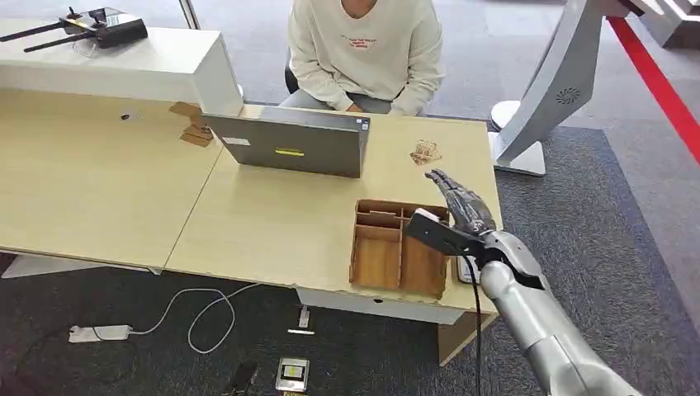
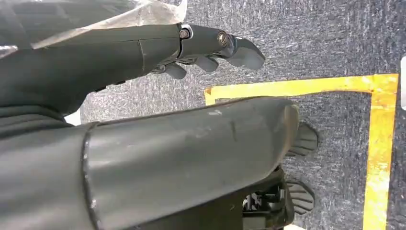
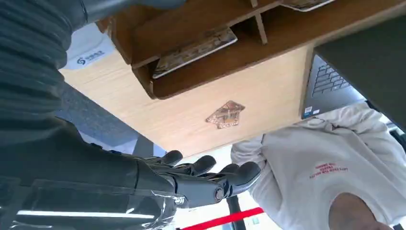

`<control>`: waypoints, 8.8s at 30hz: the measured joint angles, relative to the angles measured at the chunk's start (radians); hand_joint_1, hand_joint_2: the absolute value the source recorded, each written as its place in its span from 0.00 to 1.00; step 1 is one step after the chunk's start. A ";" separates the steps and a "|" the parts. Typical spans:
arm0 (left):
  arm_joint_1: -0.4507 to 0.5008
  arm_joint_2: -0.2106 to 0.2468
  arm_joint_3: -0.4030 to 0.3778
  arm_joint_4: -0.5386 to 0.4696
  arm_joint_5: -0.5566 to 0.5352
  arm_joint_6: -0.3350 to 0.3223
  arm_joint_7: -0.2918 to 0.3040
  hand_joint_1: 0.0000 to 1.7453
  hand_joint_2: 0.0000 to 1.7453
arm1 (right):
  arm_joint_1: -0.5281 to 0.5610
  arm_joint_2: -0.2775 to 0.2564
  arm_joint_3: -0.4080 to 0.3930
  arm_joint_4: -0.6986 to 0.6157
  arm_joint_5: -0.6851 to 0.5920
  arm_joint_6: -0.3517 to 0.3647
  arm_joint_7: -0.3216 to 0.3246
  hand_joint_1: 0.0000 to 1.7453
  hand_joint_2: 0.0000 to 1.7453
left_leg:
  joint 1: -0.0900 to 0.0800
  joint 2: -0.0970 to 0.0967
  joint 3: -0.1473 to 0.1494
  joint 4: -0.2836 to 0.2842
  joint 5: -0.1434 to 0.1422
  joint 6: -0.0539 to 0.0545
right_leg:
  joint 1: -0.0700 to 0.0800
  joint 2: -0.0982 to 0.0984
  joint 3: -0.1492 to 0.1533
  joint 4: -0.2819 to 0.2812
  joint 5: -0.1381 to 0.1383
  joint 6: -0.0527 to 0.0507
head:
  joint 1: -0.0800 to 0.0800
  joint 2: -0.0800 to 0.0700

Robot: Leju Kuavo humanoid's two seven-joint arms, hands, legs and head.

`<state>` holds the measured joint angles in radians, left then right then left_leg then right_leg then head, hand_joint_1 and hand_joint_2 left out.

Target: Pass the card to the sensor for recognition and then transmit it.

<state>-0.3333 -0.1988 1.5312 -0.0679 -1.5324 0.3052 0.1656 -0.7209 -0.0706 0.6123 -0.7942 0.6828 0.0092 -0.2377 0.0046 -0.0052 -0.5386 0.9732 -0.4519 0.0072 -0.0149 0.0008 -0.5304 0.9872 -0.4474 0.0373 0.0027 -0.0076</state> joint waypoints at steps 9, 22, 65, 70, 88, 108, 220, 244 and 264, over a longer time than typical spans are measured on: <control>0.000 -0.004 0.000 0.000 0.016 0.037 -0.009 0.00 0.00 | -0.005 0.034 0.000 0.016 0.006 -0.057 -0.008 0.00 1.00 | 0.000 0.000 0.000 0.000 0.000 0.000 | 0.000 0.000 0.000 0.000 0.000 0.000 | 0.000 0.000; 0.001 -0.043 0.000 0.000 0.040 0.054 -0.014 0.00 0.00 | -0.005 0.036 0.000 0.042 0.009 -0.057 -0.019 0.00 1.00 | -0.001 0.000 0.000 0.000 0.000 0.000 | 0.001 0.000 0.000 0.000 0.000 0.000 | 0.000 0.000; -0.002 -0.058 0.001 0.001 0.063 0.146 -0.011 0.00 0.00 | -0.027 0.051 0.008 0.210 0.109 -0.189 0.000 0.00 1.00 | 0.000 0.000 0.000 0.000 0.000 0.000 | 0.000 0.000 0.000 0.000 0.000 0.000 | 0.000 0.000; -0.002 -0.065 0.001 0.000 0.062 0.100 -0.014 0.00 0.00 | -0.029 0.044 0.003 0.213 0.105 -0.191 0.000 0.00 1.00 | -0.001 0.000 0.000 0.000 0.000 0.000 | 0.000 0.000 0.000 0.000 0.000 0.000 | 0.000 0.000; 0.002 -0.032 0.001 0.000 0.050 0.057 -0.026 0.00 0.00 | -0.029 0.048 -0.001 0.213 0.089 -0.222 -0.004 0.00 1.00 | 0.000 0.000 0.000 0.000 0.000 0.000 | 0.001 0.000 0.000 0.000 0.000 0.000 | 0.000 0.000; 0.002 -0.029 0.001 0.000 0.034 0.062 -0.026 0.00 0.00 | -0.025 0.058 -0.006 0.212 0.077 -0.222 -0.019 1.00 1.00 | -0.001 0.000 0.000 0.000 0.000 0.000 | 0.001 0.000 0.000 0.000 0.000 0.000 | 0.000 0.000; 0.009 0.016 -0.079 -0.001 -0.006 0.045 -0.167 0.00 0.00 | -0.237 0.115 -0.131 0.185 0.092 -0.359 -0.021 1.00 1.00 | -0.001 0.000 0.000 0.000 0.001 -0.001 | 0.001 0.000 0.000 0.000 0.001 -0.001 | 0.000 0.000; 0.011 0.014 -0.086 -0.001 -0.006 0.062 -0.157 0.00 0.00 | -0.316 0.137 -0.166 0.303 -0.005 -0.449 -0.056 0.00 1.00 | -0.001 0.000 -0.001 0.001 0.001 -0.001 | 0.000 0.000 -0.001 0.000 0.001 -0.001 | 0.000 0.000; 0.044 0.008 -0.025 -0.001 0.121 0.100 -0.093 0.00 0.00 | -0.052 -0.219 -0.502 0.307 -0.259 -0.633 -0.098 0.00 1.00 | -0.001 -0.002 0.000 0.002 0.000 0.001 | 0.000 -0.001 0.000 -0.002 0.001 0.000 | 0.000 0.000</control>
<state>-0.2896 -0.1903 1.5064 -0.0687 -1.4115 0.4047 0.0725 -0.7725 -0.2891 0.1107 -0.4871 0.4242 -0.6241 -0.3361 0.0038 -0.0071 -0.5388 0.9751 -0.4523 0.0077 -0.0152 0.0002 -0.5300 0.9851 -0.4465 0.0372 0.0027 -0.0076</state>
